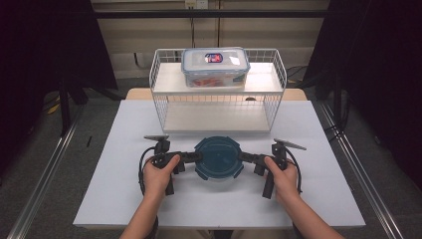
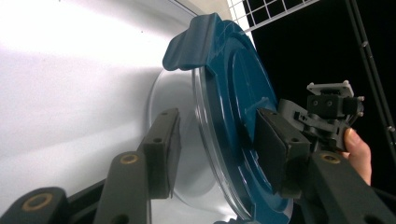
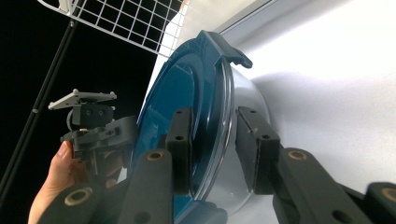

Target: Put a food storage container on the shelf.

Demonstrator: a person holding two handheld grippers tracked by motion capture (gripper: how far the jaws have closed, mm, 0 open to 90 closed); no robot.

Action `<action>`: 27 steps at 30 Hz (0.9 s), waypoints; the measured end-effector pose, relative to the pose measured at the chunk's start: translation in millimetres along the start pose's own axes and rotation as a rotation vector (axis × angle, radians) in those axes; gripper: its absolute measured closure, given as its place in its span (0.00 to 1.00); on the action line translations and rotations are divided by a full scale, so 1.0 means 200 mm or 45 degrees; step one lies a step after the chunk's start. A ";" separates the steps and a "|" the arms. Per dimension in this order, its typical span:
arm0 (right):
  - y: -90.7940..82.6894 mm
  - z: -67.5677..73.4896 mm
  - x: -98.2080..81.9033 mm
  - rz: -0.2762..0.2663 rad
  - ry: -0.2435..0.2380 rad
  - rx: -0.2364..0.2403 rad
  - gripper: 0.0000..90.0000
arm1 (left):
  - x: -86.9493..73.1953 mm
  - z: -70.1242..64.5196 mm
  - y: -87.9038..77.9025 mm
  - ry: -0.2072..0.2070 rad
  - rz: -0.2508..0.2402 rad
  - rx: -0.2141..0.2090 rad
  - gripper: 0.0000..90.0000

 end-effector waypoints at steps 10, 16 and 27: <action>0.00 0.00 0.00 -0.007 0.043 0.005 0.77 | 0.01 0.02 -0.03 -0.068 -0.029 -0.012 0.77; 0.00 0.00 0.00 -0.025 0.048 -0.003 0.77 | 0.01 0.00 -0.03 -0.026 -0.031 0.023 0.76; -0.01 0.01 0.00 -0.036 0.096 0.007 0.81 | 0.00 -0.01 -0.04 -0.056 -0.051 0.068 0.78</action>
Point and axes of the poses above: each handheld gripper's, and its own axes: y roughly forward along the jaws, x roughly out of its top, z roughly to its left, the point moved 5 cm from there along y, roughly forward along the jaws, and after that the axes turned 11 degrees about x, right-handed, at the moved point
